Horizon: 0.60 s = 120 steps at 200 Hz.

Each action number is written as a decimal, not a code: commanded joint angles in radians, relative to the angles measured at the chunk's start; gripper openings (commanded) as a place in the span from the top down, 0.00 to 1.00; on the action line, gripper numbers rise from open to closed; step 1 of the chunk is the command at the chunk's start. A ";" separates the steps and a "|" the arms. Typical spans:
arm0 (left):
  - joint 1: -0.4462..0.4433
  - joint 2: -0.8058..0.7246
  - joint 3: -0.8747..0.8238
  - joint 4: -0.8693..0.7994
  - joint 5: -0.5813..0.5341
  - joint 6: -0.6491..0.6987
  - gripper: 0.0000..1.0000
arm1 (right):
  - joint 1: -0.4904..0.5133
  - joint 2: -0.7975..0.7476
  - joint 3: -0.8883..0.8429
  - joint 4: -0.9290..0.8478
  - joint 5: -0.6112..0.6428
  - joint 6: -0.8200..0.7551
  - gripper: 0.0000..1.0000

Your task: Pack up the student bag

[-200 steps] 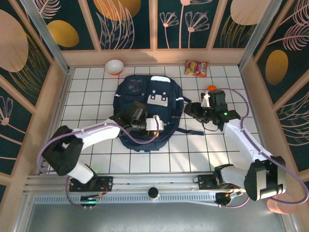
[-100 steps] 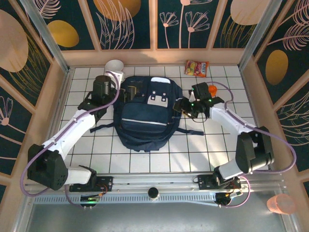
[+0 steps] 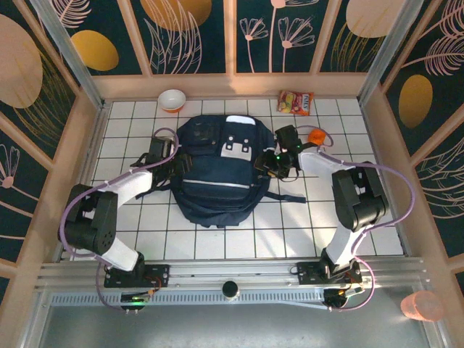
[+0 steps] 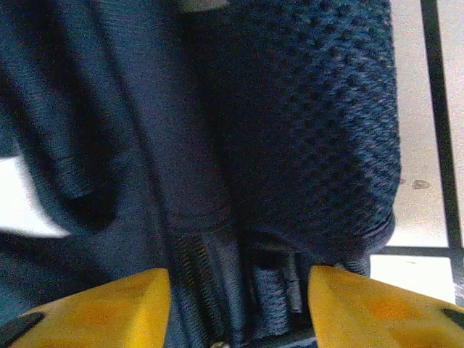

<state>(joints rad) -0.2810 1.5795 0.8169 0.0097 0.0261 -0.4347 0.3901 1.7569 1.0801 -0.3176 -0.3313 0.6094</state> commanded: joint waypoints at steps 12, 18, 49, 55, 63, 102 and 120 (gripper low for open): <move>-0.002 0.067 -0.079 0.065 0.104 -0.074 0.53 | 0.006 0.073 -0.041 0.062 0.026 0.010 0.63; -0.001 0.064 -0.094 0.079 0.103 -0.082 0.54 | 0.004 0.080 -0.047 0.068 0.029 0.012 0.65; -0.006 0.036 -0.147 0.123 0.091 -0.104 0.61 | 0.002 0.101 -0.070 0.091 0.047 0.023 0.67; -0.007 0.034 -0.153 0.125 0.090 -0.104 0.62 | 0.000 0.104 -0.072 0.094 0.050 0.023 0.67; -0.009 0.032 -0.161 0.132 0.087 -0.107 0.62 | -0.004 0.107 -0.074 0.097 0.052 0.023 0.67; -0.053 0.026 -0.156 0.188 0.111 -0.166 0.62 | -0.043 0.109 -0.063 0.087 0.048 -0.001 0.67; -0.099 0.043 -0.097 0.199 0.106 -0.193 0.61 | -0.072 0.100 -0.045 0.061 0.052 -0.027 0.67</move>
<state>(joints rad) -0.3035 1.5810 0.6895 0.2745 0.0803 -0.5789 0.3676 1.8095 1.0443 -0.2043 -0.3588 0.6147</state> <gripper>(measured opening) 0.384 0.327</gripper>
